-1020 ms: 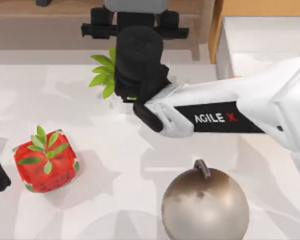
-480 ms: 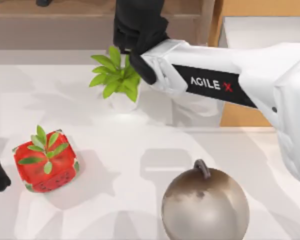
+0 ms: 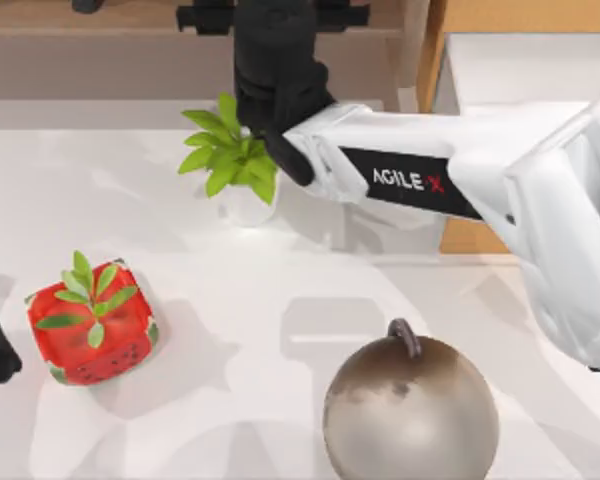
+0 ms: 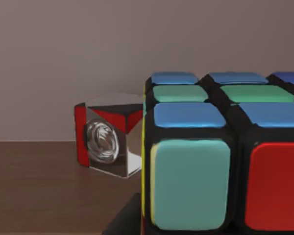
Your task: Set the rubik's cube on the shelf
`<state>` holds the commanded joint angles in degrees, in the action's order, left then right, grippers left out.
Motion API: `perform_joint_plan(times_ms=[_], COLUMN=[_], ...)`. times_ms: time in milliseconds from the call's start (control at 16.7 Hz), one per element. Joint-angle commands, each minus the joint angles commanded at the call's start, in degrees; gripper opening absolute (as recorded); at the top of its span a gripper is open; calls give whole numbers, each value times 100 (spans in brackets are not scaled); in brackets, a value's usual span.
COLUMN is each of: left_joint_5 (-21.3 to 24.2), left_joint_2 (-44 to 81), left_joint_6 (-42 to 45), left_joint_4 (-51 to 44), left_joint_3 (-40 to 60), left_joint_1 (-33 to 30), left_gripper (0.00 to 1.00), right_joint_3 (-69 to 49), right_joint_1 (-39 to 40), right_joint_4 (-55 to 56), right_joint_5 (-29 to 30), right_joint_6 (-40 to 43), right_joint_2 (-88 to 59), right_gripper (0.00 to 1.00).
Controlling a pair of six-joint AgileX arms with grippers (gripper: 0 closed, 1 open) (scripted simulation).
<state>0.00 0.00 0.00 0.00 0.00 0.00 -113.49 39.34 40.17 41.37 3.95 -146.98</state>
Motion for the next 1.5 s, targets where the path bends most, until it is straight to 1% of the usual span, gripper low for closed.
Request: perform_joint_plan(times_ms=[60,840,900,1500], left_joint_5=[0,0,0,0], left_joint_2=[0,0,0,0], left_joint_6=[0,0,0,0], left_joint_4=[0,0,0,0], left_joint_3=[0,0,0,0], left_joint_1=[0,0,0,0], left_gripper=[100,100,100,100], right_joint_3=[0,0,0,47], right_joint_1=[0,0,0,13], right_joint_4=[0,0,0,55], right_joint_5=[0,0,0,-14], right_joint_6=[0,0,0,37], right_joint_2=[0,0,0,30], right_gripper=[0,98,100,100])
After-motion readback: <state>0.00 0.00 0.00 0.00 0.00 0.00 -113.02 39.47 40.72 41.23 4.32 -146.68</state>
